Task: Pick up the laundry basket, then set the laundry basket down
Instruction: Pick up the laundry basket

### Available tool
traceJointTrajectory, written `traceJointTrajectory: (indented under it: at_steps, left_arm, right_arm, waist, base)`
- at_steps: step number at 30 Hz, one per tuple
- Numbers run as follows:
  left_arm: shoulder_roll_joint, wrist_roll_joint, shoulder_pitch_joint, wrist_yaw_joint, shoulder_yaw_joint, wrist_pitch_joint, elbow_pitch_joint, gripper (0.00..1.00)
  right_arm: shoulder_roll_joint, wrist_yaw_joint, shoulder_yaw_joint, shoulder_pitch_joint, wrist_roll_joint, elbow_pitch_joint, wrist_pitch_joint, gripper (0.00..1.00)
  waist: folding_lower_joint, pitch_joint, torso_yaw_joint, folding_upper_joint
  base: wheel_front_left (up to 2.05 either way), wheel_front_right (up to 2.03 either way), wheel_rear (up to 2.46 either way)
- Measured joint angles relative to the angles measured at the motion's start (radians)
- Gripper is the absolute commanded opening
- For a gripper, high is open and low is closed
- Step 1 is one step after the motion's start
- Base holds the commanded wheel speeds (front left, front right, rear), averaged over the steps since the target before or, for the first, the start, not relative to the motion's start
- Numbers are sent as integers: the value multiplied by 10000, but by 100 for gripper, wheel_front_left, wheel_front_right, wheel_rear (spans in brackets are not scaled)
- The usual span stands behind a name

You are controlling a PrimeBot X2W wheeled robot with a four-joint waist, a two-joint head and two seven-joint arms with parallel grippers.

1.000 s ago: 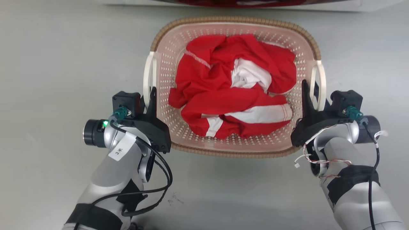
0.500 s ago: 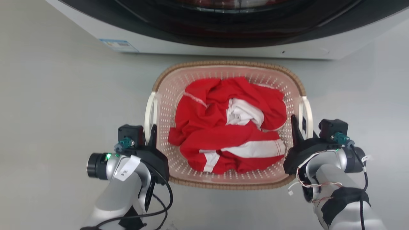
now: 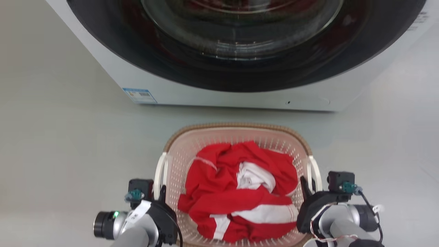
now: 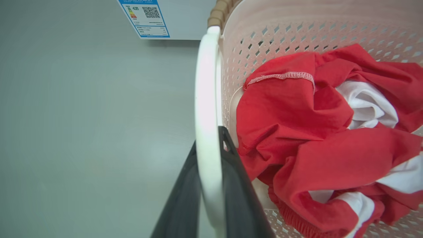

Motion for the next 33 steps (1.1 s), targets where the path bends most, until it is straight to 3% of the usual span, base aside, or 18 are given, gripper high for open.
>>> traceJointTrajectory:
  at_steps: [21,33]
  left_arm:
    - [219,-472,2386,-439,-631,1043,738,0]
    - [284,-500,2572,-568,-792,1486,828,0]
  right_arm:
    - [-23,-619,2435,2522,2734,-631,1843,0]
    - [-77,-792,3064,2700,3728,-715,2385,0]
  waist:
    - [0,-3126,-153,0]
    - [1,-4000,-243,0]
  base:
    - [0,0,0]
    - [0,0,0]
